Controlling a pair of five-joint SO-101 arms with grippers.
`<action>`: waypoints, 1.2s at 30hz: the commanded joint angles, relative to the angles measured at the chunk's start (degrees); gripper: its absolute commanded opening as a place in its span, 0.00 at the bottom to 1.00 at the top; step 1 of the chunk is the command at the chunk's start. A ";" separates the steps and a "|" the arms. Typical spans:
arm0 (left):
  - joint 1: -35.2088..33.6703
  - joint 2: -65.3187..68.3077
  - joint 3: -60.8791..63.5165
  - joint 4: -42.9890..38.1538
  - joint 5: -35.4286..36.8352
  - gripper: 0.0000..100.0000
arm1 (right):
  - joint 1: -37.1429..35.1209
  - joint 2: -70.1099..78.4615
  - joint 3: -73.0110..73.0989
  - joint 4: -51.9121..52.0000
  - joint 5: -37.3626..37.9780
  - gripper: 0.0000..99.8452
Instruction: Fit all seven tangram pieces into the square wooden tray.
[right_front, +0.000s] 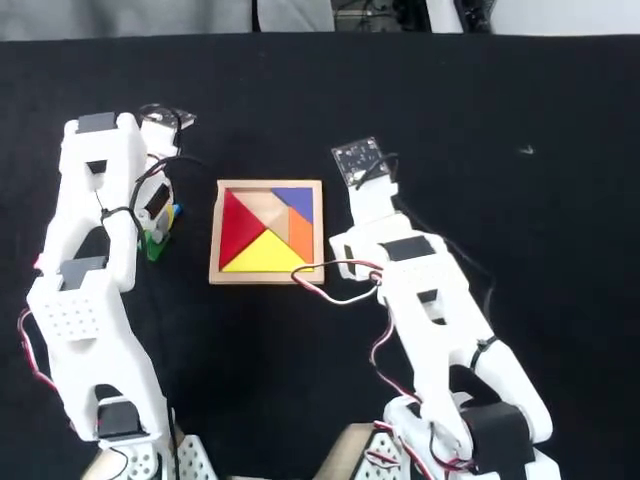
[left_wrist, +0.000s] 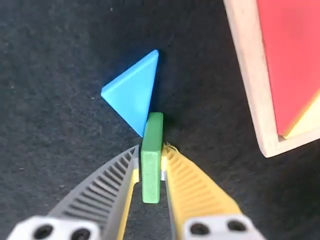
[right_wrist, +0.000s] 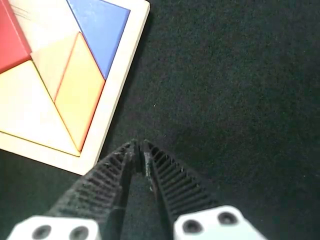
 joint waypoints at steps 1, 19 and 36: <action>-0.92 -0.62 -0.75 -0.53 -0.70 0.06 | 0.44 -3.03 -0.40 -0.97 0.44 0.02; 8.22 -16.26 -7.08 11.60 4.22 0.03 | 0.44 -3.30 -0.40 -0.88 0.44 0.02; 26.59 -10.11 -7.60 -6.15 5.45 0.03 | 14.86 -3.38 -3.82 -1.14 -4.48 0.01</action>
